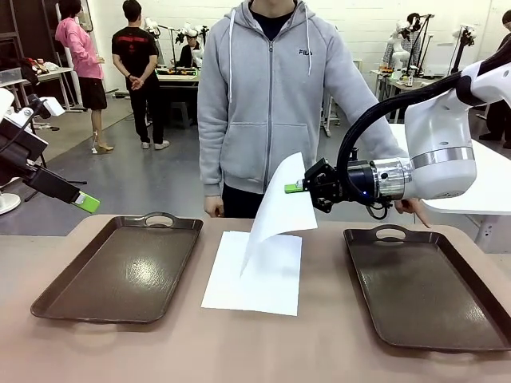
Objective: Sort the A4 documents.
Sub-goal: Place the A4 Paper in the designated Handle tray.
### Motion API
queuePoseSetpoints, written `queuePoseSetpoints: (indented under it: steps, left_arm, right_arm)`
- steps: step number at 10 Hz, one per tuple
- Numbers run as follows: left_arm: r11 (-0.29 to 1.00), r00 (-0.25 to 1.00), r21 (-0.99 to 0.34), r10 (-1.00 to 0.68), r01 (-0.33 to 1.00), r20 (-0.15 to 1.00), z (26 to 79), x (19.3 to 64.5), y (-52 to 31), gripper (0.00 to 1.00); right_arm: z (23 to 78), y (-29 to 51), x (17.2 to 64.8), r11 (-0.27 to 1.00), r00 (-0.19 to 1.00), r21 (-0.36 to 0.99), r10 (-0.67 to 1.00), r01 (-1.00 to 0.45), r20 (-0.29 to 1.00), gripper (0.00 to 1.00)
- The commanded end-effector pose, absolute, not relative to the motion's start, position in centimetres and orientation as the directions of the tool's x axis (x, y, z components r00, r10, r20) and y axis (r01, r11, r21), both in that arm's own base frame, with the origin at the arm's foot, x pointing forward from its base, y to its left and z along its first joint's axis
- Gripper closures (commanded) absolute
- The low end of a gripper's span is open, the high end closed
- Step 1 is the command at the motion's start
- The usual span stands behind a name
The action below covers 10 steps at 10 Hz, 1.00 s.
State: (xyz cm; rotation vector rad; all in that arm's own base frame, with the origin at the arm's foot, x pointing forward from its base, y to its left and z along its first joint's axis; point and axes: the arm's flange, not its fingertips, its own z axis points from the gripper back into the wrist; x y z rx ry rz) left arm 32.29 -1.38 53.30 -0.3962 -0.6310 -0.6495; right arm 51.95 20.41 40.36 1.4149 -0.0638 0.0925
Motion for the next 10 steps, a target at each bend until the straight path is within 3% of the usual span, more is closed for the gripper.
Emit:
queuePoseSetpoints:
  steps: [1, 6, 10]
  left_arm:
    - [0.731, 0.622, -0.151, -0.431, 0.666, 0.654, 53.3, 32.3, -1.3, 0.00]
    - [0.731, 0.622, -0.151, -0.431, 0.666, 0.654, 53.3, 32.3, -1.3, 0.00]
    - [0.731, 0.622, -0.151, -0.431, 0.666, 0.654, 53.3, 32.3, -1.3, 0.00]
  right_arm:
    - [40.4, 20.6, 52.0, 0.146, 0.995, 0.985, 0.005, -0.095, 0.096, 1.00]
    - [46.7, 15.3, 47.6, 0.099, 0.993, 0.993, 0.103, -0.069, 0.059, 0.99]
    - [50.9, 9.1, 45.7, 0.319, 0.994, 0.942, 0.072, -0.102, 0.083, 0.99]
